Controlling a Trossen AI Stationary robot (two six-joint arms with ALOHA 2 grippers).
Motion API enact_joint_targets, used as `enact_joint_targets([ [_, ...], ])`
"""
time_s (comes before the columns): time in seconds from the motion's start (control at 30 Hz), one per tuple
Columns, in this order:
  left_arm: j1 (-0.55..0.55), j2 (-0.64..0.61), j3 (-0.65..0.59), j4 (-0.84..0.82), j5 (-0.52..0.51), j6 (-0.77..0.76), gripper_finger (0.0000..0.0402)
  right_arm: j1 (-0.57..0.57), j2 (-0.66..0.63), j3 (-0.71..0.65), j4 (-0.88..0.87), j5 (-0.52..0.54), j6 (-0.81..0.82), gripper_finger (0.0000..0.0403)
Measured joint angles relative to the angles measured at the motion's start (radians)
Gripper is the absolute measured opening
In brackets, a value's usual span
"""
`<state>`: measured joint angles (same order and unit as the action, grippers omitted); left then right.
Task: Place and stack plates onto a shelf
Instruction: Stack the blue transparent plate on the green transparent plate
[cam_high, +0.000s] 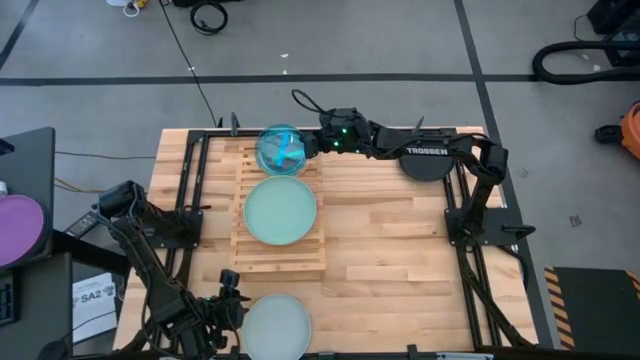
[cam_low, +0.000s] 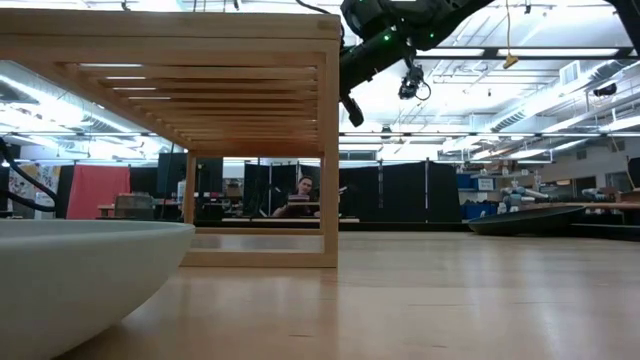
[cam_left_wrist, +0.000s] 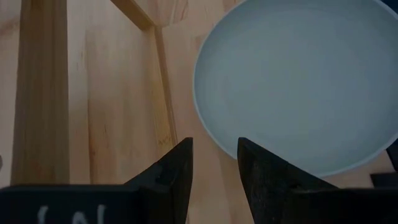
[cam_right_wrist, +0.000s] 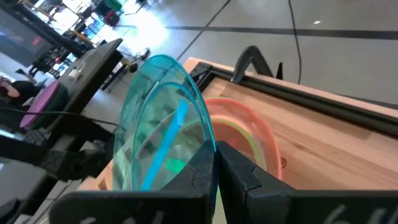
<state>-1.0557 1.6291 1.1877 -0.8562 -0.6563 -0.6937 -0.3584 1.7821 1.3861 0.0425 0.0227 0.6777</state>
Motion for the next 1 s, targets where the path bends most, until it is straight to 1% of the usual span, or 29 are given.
enact_joint_targets([
  [0.2, 0.000, 0.000, 0.000, 0.000, 0.000, 0.000, 0.0133, 0.000, 0.000, 0.000, 0.000, -0.013, 0.000, 0.0032],
  [0.63, 0.000, 0.000, 0.000, 0.000, 0.000, 0.000, 0.0133, 0.000, 0.000, 0.000, 0.000, -0.013, 0.000, 0.0042],
  [0.8, 0.000, 0.000, 0.000, 0.000, 0.000, 0.000, 0.0133, 0.000, 0.000, 0.000, 0.000, -0.013, 0.000, 0.0061],
  [1.0, 0.000, 0.000, 0.000, 0.000, 0.000, 0.000, 0.0133, -0.002, 0.000, 0.000, 0.000, -0.013, 0.000, 0.0093],
])
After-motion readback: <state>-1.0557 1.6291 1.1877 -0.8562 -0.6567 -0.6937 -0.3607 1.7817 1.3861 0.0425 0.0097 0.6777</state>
